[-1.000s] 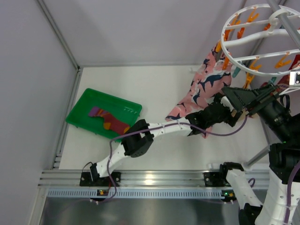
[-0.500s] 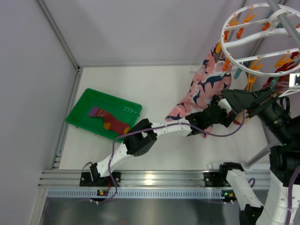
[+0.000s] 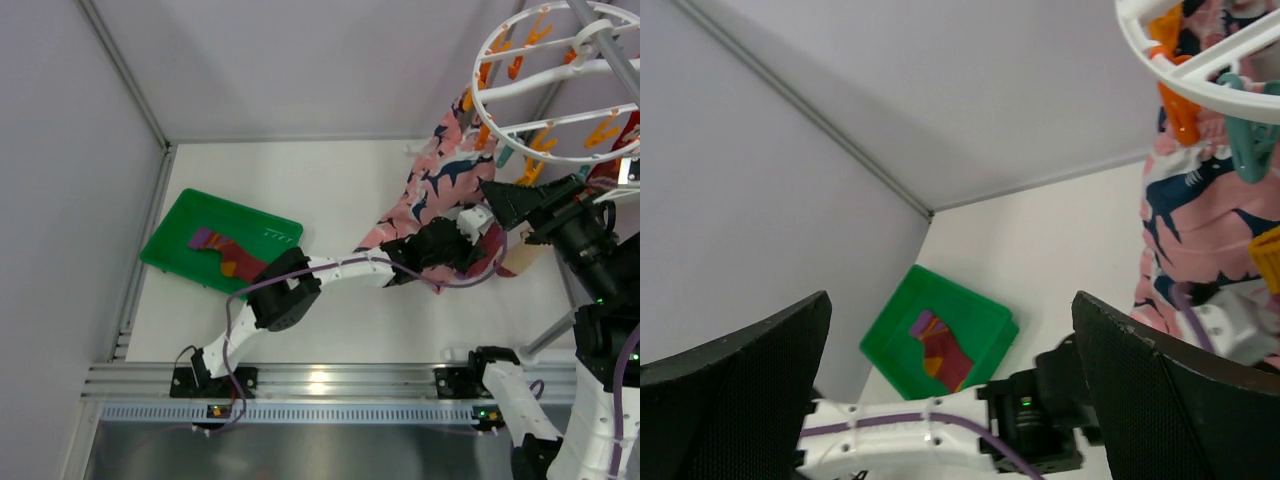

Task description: Remove the socks clipped to the hanger

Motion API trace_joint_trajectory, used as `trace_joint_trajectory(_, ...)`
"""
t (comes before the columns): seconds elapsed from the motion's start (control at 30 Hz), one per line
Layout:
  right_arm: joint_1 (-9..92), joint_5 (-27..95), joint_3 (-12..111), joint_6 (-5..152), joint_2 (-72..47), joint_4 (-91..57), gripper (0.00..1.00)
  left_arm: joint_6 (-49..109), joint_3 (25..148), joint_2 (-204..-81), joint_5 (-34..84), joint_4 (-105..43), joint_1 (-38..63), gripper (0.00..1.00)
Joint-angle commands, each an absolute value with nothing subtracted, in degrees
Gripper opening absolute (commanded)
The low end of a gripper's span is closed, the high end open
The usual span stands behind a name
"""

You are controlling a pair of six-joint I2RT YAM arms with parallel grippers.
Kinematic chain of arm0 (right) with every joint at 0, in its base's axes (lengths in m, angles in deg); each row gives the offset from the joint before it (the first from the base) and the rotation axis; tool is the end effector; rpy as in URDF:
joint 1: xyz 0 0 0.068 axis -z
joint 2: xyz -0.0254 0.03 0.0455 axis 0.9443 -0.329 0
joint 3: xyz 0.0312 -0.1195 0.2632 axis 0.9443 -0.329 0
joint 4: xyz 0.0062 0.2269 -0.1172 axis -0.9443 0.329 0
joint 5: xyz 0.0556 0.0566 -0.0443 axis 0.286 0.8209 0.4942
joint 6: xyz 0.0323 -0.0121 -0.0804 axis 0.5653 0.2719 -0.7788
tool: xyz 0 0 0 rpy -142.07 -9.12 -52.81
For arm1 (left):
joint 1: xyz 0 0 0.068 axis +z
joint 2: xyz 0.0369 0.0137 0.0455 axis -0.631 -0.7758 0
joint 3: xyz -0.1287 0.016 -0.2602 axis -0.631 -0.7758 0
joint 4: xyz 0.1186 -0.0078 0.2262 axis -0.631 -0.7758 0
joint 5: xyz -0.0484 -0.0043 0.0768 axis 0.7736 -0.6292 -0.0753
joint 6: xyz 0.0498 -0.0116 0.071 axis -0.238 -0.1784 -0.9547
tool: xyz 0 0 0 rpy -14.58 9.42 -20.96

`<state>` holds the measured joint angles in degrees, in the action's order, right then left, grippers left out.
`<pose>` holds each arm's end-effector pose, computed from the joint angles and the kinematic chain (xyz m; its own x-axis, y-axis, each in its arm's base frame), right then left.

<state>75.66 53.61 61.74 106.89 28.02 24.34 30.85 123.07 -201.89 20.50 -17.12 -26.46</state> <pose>0.0690 0.0297 0.5261 -0.1779 0.5919 -0.7861 -0.3455 0.7105 0.6131 0.2471 -0.5563 0.2358 -0.2682 0.0841 -0.9597 0.8988 0.3804 -0.2179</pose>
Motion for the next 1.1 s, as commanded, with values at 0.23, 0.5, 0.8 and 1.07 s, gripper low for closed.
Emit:
trace_joint_trajectory(0.23, 74.66, 50.47, 62.63, 100.29, 21.33, 25.25, 1.00, 60.64, 108.81, -177.40, 45.32, -17.01, -18.63, 0.00)
trace_joint_trajectory(0.5, 74.75, 45.20, 64.91, 99.23, 20.19, 26.47, 0.99, 61.63, 98.54, -166.59, 52.55, -17.44, -16.69, 0.00)
trace_joint_trajectory(0.8, 74.75, 39.93, 67.82, 96.77, 18.08, 29.21, 0.91, 61.27, 94.82, -161.39, 51.58, -19.29, -16.86, 0.00)
trace_joint_trajectory(1.07, 74.75, 35.35, 68.61, 93.26, 15.80, 32.98, 0.85, 61.62, 96.76, -162.71, 52.46, -19.29, -18.09, 0.00)
